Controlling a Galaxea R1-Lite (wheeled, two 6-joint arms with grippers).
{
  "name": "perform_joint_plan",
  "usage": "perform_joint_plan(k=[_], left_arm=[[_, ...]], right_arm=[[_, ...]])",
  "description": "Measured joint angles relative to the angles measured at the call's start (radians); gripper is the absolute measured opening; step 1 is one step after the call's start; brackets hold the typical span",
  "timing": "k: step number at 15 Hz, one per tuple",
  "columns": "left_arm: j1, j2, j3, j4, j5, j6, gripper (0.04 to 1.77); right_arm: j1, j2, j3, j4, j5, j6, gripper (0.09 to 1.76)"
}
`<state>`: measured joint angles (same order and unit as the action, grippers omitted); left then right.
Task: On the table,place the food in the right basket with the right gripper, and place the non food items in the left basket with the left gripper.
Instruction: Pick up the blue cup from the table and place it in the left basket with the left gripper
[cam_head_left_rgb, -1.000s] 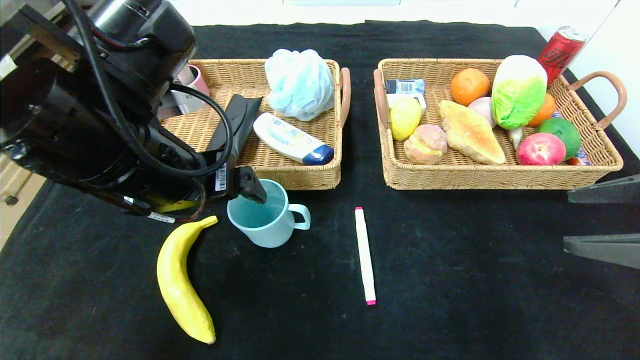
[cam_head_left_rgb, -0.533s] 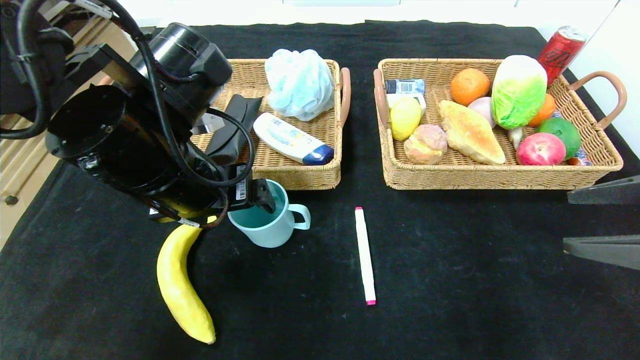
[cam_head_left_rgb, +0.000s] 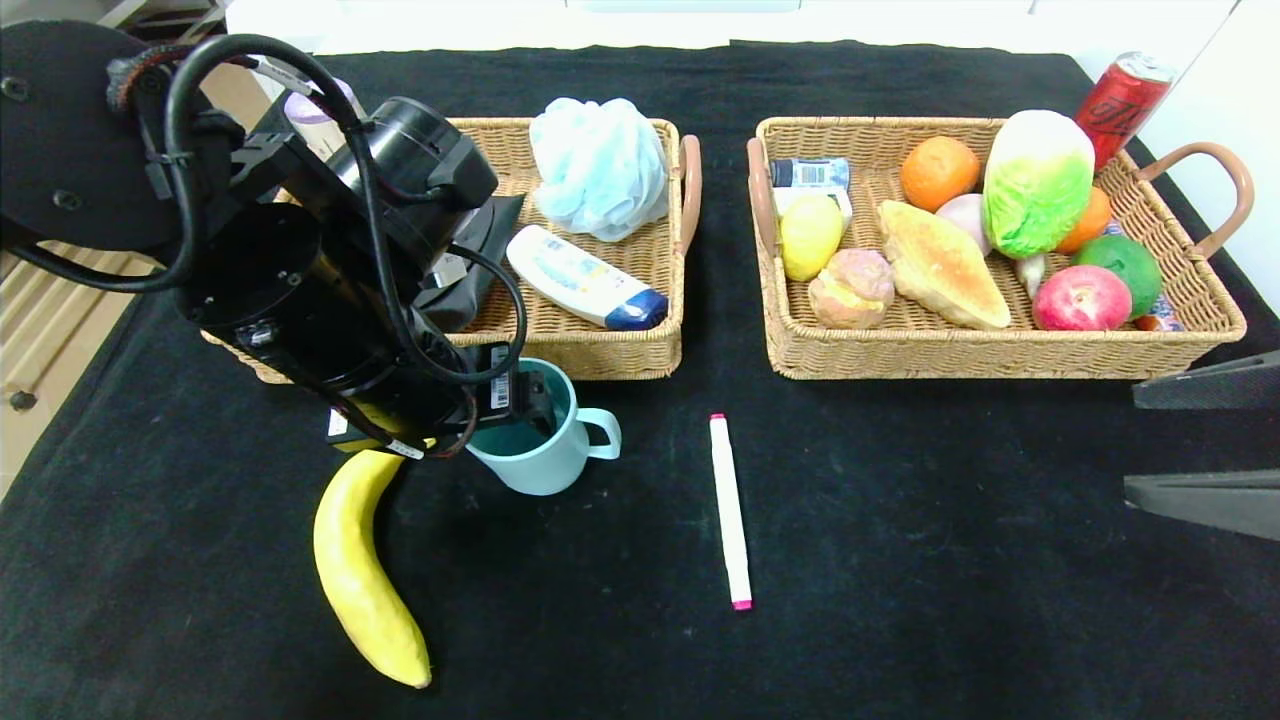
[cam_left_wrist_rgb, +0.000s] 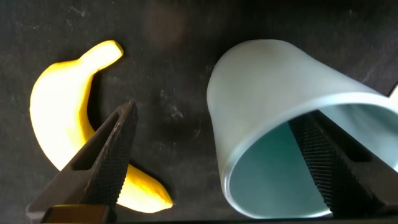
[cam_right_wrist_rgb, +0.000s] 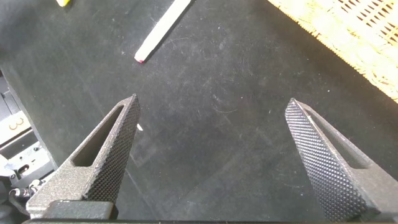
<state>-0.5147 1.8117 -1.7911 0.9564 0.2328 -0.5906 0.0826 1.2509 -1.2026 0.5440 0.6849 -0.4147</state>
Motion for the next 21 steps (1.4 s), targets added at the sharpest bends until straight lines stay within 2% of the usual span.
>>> perform_joint_plan(k=[4, 5, 8, 11, 12, 13, 21], left_arm=[[0.001, 0.005, -0.005, 0.0, 0.0, -0.001, 1.71], [0.001, 0.007, -0.005, 0.0, 0.0, -0.001, 1.5], [0.001, 0.005, -0.004, 0.001, 0.0, -0.001, 1.05], [0.001, 0.001, -0.001, 0.003, -0.001, -0.001, 0.72], [0.001, 0.0, 0.0, 0.004, -0.001, 0.0, 0.13], [0.001, -0.001, 0.0, 0.006, -0.001, 0.0, 0.18], [0.001, -0.011, 0.004, 0.011, -0.001, -0.002, 0.18]], right_arm=[[0.0, 0.0, 0.0, 0.0, 0.0, 0.0, 1.71], [0.0, 0.0, 0.0, 0.0, 0.0, 0.0, 1.71], [0.0, 0.0, 0.0, 0.0, 0.0, 0.0, 1.71], [0.0, 0.0, 0.0, 0.0, 0.0, 0.0, 1.71], [0.0, 0.0, 0.001, 0.0, 0.0, 0.0, 1.71], [0.001, 0.0, 0.001, 0.0, 0.0, 0.0, 1.71], [0.004, 0.0, 0.006, -0.001, 0.0, 0.0, 1.71]])
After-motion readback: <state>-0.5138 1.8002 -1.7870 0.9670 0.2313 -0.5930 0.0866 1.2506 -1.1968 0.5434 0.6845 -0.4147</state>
